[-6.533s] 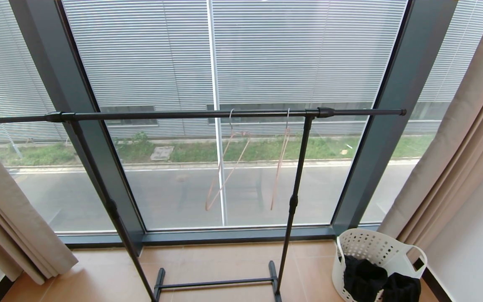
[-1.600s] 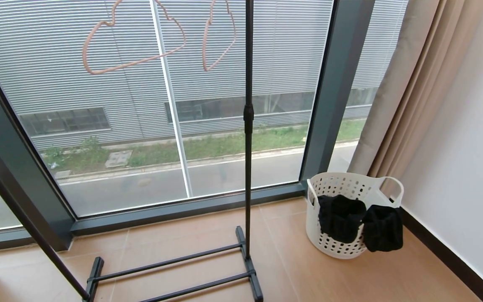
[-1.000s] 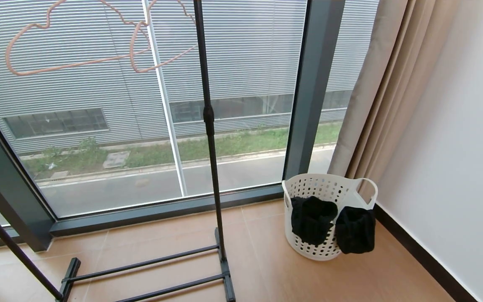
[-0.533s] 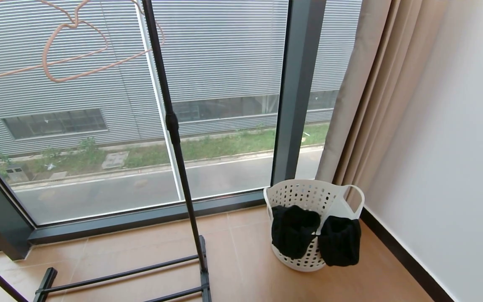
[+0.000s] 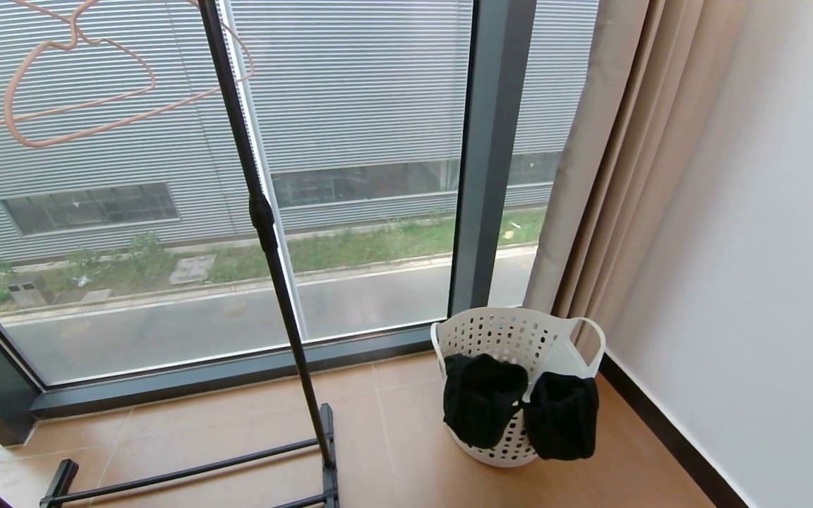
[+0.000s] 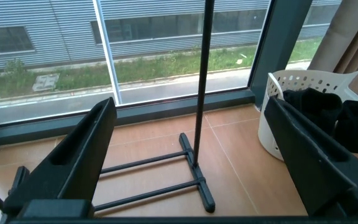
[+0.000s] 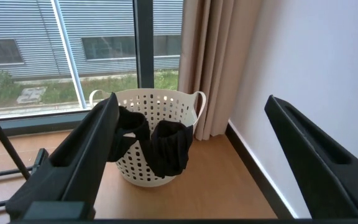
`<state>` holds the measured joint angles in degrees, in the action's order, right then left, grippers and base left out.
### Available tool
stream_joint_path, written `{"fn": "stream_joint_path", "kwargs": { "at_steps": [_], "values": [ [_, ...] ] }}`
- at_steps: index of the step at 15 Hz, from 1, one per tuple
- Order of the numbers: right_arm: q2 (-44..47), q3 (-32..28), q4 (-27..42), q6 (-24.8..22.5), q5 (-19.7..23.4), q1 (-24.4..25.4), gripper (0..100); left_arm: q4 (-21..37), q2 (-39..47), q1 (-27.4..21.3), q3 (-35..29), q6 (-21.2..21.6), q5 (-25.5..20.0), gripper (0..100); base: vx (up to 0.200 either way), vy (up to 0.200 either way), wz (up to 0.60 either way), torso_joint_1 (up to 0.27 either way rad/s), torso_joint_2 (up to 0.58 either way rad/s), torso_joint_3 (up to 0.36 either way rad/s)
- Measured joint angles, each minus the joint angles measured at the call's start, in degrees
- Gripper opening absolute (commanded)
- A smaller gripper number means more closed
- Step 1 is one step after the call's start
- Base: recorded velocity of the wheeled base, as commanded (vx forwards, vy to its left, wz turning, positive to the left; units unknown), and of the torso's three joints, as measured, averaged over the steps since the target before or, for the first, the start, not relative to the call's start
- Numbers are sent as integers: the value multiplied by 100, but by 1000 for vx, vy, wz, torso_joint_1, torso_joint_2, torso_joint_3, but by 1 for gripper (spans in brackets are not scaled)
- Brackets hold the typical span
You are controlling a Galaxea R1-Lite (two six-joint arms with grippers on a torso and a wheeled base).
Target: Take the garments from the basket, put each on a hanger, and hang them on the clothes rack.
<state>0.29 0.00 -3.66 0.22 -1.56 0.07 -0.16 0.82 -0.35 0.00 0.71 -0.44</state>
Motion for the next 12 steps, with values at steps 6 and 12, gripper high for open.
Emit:
{"fn": "stream_joint_path", "kwargs": {
  "at_steps": [6,12],
  "values": [
    [0,0,-4,21,1,-5,100,9,0,-2,0,7,-11,100,0,0,0,0,0,0],
    [0,0,0,22,0,4,100,16,0,5,0,41,-54,100,0,0,0,3,1,-74]
  ]
}}
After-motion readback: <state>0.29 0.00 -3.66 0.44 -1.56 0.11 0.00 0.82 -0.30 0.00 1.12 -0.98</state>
